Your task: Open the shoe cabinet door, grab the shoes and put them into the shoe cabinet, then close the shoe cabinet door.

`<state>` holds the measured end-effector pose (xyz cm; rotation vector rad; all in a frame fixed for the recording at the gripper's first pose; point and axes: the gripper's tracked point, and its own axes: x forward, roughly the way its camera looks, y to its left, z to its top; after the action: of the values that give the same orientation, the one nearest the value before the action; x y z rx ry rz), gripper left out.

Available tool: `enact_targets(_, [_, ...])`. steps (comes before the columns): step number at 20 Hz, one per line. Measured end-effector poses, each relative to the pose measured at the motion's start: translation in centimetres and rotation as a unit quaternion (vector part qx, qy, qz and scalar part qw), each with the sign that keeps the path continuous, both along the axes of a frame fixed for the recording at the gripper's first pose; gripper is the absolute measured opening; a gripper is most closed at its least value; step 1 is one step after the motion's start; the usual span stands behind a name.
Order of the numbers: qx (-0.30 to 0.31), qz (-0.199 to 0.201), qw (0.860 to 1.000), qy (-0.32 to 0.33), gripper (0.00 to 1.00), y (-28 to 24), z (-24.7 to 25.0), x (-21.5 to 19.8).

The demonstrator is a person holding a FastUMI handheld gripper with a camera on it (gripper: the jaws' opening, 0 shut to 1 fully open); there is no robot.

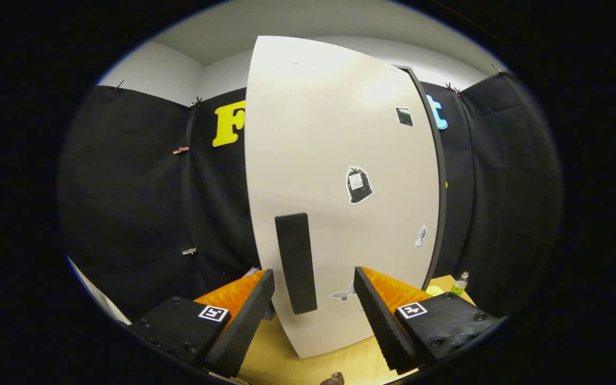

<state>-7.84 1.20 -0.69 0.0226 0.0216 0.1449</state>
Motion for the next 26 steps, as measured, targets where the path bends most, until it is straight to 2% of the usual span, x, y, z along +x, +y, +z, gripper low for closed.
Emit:
enact_targets(6, [-0.015, 0.007, 1.0, -0.007, 0.98, 0.9, 0.3, -0.5])
enact_targets(19, [-0.027, -0.007, 1.0, -0.011, 0.98, -2.7, 0.6, -3.2])
enact_targets(26, [-0.033, 0.003, 0.999, -0.022, 0.98, -2.9, 0.7, -2.6])
